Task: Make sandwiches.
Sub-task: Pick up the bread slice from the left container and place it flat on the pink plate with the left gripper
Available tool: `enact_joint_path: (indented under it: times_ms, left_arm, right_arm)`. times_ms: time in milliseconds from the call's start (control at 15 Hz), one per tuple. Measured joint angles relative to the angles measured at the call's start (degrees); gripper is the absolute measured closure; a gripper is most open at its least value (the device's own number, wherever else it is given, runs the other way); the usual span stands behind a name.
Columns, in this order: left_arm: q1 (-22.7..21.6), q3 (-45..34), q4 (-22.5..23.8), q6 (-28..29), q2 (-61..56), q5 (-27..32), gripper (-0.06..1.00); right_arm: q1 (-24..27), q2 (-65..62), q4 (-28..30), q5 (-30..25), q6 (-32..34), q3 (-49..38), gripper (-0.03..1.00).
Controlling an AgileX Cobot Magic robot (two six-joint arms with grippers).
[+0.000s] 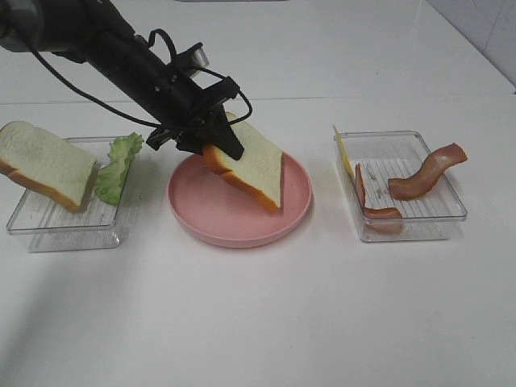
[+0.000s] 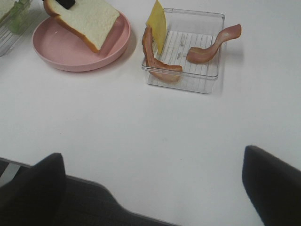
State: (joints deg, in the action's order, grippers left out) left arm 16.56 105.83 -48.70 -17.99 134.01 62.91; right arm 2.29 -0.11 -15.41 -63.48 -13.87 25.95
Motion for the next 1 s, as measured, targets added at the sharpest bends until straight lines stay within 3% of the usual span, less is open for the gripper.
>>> enact_joint_path:
  times_ms: [600, 800, 867, 1000]
  left_arm:
    - [1.26, 0.06, -2.81, 0.80, 2.81, -2.12, 0.71]
    - [1.26, 0.06, -2.41, 0.80, 2.81, -3.04, 0.37]
    - [1.26, 0.06, -1.95, 0.80, 2.81, -3.09, 0.30]
    - [1.26, 0.06, 0.34, 1.95, 2.58, -3.15, 0.25]
  right_arm:
    - [0.00, 0.00, -0.17, 0.00, 0.00, 0.00, -0.01]
    - [0.00, 0.00, -0.17, 0.00, 0.00, 0.00, -0.01]
    - [0.00, 0.00, -0.17, 0.00, 0.00, 0.00, -0.01]
    - [0.00, 0.00, -0.17, 0.00, 0.00, 0.00, -0.01]
